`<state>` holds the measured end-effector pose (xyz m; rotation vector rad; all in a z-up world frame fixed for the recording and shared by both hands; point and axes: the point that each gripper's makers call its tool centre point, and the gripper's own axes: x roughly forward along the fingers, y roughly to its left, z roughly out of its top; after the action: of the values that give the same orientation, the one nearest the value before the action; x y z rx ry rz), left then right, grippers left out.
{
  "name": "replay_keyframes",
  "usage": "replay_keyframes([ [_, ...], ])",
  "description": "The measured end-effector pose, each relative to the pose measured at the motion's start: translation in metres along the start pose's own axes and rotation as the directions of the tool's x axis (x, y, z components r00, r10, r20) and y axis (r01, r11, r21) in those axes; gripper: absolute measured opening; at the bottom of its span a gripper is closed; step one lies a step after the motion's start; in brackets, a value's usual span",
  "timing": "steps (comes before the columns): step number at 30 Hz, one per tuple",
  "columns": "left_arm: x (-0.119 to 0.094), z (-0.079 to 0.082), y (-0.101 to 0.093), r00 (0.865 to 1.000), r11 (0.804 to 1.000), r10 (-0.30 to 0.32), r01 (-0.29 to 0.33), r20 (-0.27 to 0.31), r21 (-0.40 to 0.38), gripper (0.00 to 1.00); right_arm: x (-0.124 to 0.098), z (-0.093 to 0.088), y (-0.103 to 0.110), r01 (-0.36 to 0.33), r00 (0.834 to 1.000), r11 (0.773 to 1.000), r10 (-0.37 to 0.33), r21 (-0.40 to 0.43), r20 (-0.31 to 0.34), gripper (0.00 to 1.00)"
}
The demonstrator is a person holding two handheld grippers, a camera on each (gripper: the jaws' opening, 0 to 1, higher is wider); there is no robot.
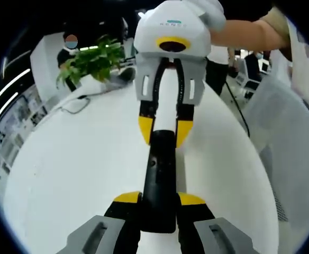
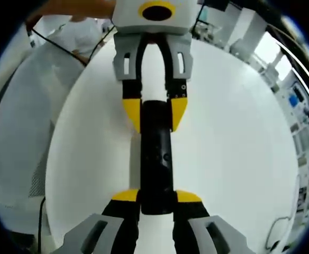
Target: Press the specified remote control buttons in sequence, fully releasing each button before pressing the next.
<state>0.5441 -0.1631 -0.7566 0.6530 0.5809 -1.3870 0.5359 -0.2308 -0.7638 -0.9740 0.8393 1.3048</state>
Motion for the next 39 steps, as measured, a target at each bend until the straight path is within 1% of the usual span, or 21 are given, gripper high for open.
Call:
replay_keyframes([
  [14,0.006,0.001,0.027,1.000,1.000,0.008,-0.008,-0.007,0.014,0.24,0.004,-0.001,-0.024,0.010,1.000,1.000,-0.010,0.006,0.006,0.21],
  [18,0.007,-0.002,0.038,1.000,1.000,0.013,-0.013,-0.008,0.013,0.24,0.005,-0.001,-0.034,0.014,1.000,1.000,-0.014,0.009,0.011,0.21],
  [23,0.008,-0.002,0.043,1.000,1.000,0.018,-0.018,-0.013,0.018,0.24,0.008,0.000,-0.044,0.019,1.000,1.000,-0.019,0.008,0.015,0.21],
  [27,0.008,-0.005,0.054,1.000,1.000,0.025,-0.025,-0.016,0.014,0.24,0.010,0.001,-0.053,0.022,1.000,1.000,-0.022,0.003,0.015,0.21],
  [34,0.011,-0.006,0.069,0.999,0.999,0.033,-0.033,-0.035,0.025,0.24,0.016,0.000,-0.069,0.035,0.999,0.999,-0.035,0.004,0.018,0.21],
  [36,0.011,-0.008,0.078,0.999,0.999,0.037,-0.035,-0.040,0.029,0.24,0.018,-0.001,-0.074,0.040,0.999,0.999,-0.040,0.006,0.018,0.21],
  [39,0.013,-0.007,0.081,0.998,0.999,0.037,-0.035,-0.044,0.029,0.24,0.020,-0.002,-0.080,0.042,0.999,0.999,-0.042,0.009,0.019,0.21],
])
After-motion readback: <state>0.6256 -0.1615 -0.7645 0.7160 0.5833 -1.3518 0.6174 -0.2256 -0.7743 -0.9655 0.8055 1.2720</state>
